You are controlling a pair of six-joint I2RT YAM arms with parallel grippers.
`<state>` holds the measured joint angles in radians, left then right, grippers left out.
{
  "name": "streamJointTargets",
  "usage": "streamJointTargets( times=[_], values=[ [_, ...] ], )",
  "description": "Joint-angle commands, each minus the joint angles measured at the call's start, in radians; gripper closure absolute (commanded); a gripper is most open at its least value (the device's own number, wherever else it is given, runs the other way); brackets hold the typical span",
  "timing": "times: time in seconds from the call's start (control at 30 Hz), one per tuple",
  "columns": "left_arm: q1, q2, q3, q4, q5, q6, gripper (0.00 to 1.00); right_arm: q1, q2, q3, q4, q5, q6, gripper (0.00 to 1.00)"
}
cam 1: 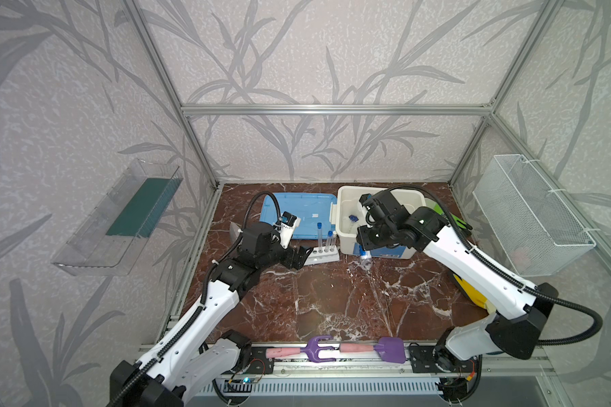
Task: Organize the chemistry lab equipment
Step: 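Carry the roll over the tub with the right gripper while the left arm shifts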
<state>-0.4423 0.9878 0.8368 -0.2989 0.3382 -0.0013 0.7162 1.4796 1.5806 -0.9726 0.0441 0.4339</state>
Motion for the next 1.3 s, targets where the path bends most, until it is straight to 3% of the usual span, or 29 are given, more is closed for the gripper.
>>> streamJointTargets(
  times=[0.0,0.53,0.77,0.93,1.27],
  values=[
    [-0.055,0.043,0.094,0.014,-0.101,0.021,0.12,-0.062,0.013,0.051,-0.008,-0.001,-0.033,0.75],
    [-0.103,0.279,0.276,0.064,-0.153,0.041,0.15,-0.333,0.319,0.240,0.115,-0.097,-0.090,0.74],
    [-0.104,0.343,0.319,0.069,-0.162,0.057,0.15,-0.374,0.506,0.392,0.043,-0.123,-0.203,0.73],
    [-0.103,0.396,0.357,0.063,-0.164,0.052,0.15,-0.398,0.630,0.495,-0.006,-0.148,-0.211,0.73],
    [-0.104,0.434,0.398,0.044,-0.176,0.064,0.16,-0.402,0.733,0.515,0.008,-0.115,-0.243,0.73]
  ],
)
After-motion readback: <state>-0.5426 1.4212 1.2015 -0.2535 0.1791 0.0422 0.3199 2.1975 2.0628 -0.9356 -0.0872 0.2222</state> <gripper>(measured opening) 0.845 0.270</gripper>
